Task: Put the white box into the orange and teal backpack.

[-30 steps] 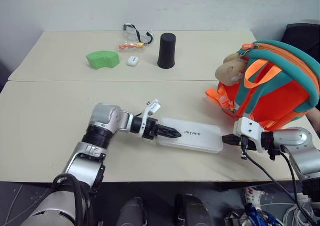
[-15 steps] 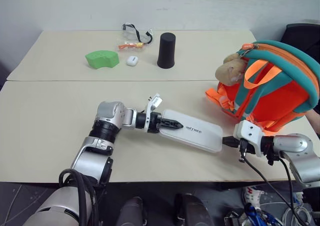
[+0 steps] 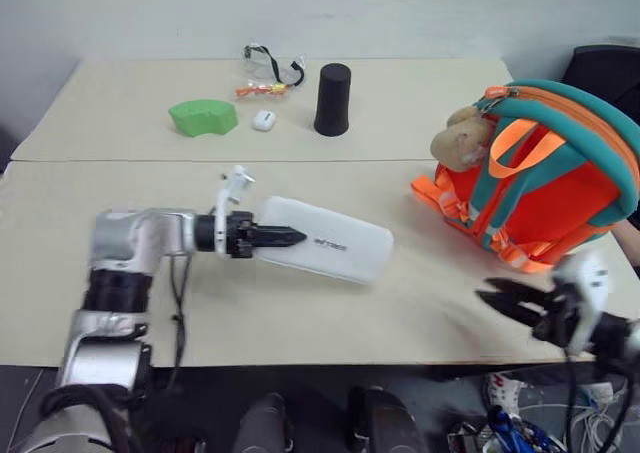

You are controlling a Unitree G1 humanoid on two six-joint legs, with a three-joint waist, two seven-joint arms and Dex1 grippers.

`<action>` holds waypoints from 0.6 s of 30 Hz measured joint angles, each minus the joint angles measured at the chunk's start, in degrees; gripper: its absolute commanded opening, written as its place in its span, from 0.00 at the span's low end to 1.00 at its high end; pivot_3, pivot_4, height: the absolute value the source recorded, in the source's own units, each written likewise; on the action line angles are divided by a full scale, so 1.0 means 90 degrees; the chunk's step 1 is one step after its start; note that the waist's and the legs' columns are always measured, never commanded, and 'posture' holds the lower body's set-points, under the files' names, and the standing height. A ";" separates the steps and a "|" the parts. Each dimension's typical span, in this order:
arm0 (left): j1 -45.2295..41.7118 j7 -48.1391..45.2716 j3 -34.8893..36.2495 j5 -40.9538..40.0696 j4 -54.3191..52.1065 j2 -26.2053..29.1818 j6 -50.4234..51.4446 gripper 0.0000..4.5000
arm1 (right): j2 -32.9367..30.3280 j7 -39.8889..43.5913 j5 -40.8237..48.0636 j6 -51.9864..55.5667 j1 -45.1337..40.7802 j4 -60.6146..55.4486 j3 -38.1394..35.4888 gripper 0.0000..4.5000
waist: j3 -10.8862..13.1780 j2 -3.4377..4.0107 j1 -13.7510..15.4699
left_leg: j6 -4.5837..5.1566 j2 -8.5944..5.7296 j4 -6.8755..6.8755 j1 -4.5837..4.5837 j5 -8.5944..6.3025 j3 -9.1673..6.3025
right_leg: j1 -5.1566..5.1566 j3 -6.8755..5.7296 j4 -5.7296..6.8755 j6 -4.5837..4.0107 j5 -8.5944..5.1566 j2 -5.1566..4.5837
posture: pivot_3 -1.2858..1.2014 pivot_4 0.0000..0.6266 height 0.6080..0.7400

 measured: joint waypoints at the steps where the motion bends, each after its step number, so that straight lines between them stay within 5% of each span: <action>1: 0.0195 -0.0088 0.0149 -0.0164 -0.0315 0.0090 -0.0069 0.27 | 0.0099 -0.0243 0.0388 0.0257 -0.0103 -0.0034 -0.0300 0.56 | 0.0000 0.0000 0.0011 | -0.0012 -0.0003 0.0000 0.0000 -0.0009 -0.0005 | 0.0002 0.0000 0.0001 0.0000 0.0000 -0.0006 | 0.52 0.24 1.00; 7: 0.0706 0.0119 0.0888 -0.0645 -0.1133 0.0295 -0.0206 0.27 | 0.0363 -0.1445 0.1395 0.0933 -0.1169 0.0169 -0.0536 1.00 | 0.0000 0.0000 0.0011 | 0.0008 -0.0005 -0.0004 -0.0007 0.0002 -0.0010 | -0.0005 -0.0002 -0.0002 -0.0003 -0.0001 -0.0010 | 0.52 0.24 1.00; 18: 0.0717 0.1208 0.1372 -0.1090 -0.1332 -0.0032 -0.0318 0.27 | 0.1363 -0.2679 0.1065 0.0648 -0.3881 0.2028 0.0919 1.00 | 0.0005 0.0008 -0.0031 | 0.0016 -0.0012 -0.0007 -0.0019 0.0015 0.0006 | -0.0019 -0.0003 0.0005 0.0002 0.0001 0.0008 | 0.52 0.24 1.00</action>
